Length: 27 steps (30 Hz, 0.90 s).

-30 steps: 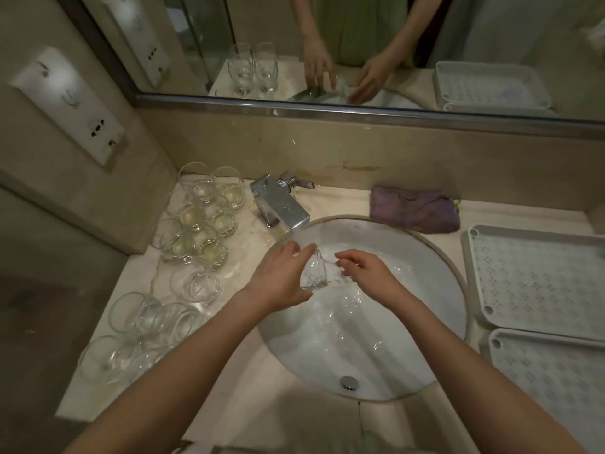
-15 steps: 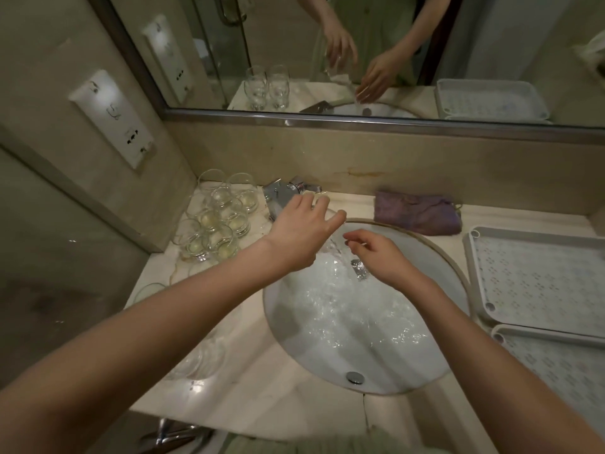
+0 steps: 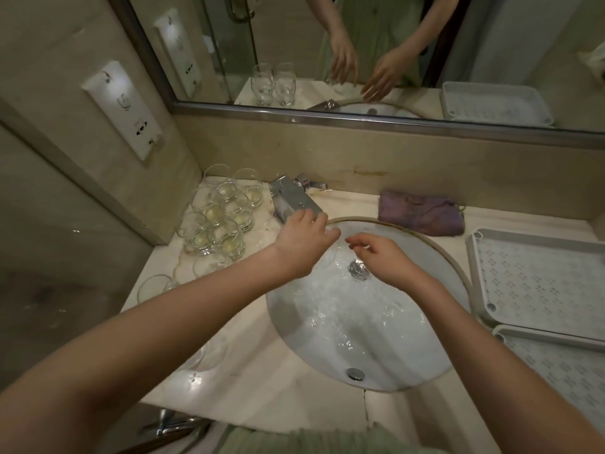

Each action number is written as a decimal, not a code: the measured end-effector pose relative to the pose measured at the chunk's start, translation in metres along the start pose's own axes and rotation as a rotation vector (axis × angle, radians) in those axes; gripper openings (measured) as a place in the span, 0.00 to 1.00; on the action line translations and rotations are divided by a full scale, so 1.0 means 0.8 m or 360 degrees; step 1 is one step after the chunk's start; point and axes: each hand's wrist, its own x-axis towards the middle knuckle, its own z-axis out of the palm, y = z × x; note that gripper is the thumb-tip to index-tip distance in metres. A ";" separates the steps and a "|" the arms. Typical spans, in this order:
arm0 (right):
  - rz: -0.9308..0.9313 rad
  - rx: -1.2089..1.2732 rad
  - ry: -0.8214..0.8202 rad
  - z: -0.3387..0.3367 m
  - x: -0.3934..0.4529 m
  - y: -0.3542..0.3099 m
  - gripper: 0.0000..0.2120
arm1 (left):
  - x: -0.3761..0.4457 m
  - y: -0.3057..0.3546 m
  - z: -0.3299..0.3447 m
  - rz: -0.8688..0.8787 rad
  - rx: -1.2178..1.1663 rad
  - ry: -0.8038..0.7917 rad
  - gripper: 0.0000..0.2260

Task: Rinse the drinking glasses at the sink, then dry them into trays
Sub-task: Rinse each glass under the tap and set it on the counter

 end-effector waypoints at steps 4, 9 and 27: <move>-0.0144 0.0011 0.0010 0.003 0.006 -0.037 0.14 | -0.023 -0.047 -0.011 -0.0451 -0.1064 0.0190 0.35; -0.0371 -0.0105 -0.0123 0.037 0.032 -0.105 0.17 | -0.080 -0.101 0.001 -0.0997 -0.2116 0.0666 0.35; -0.0987 -0.1954 -0.0645 0.197 0.165 -0.190 0.40 | -0.176 -0.196 0.174 -0.1666 -0.1991 0.0648 0.38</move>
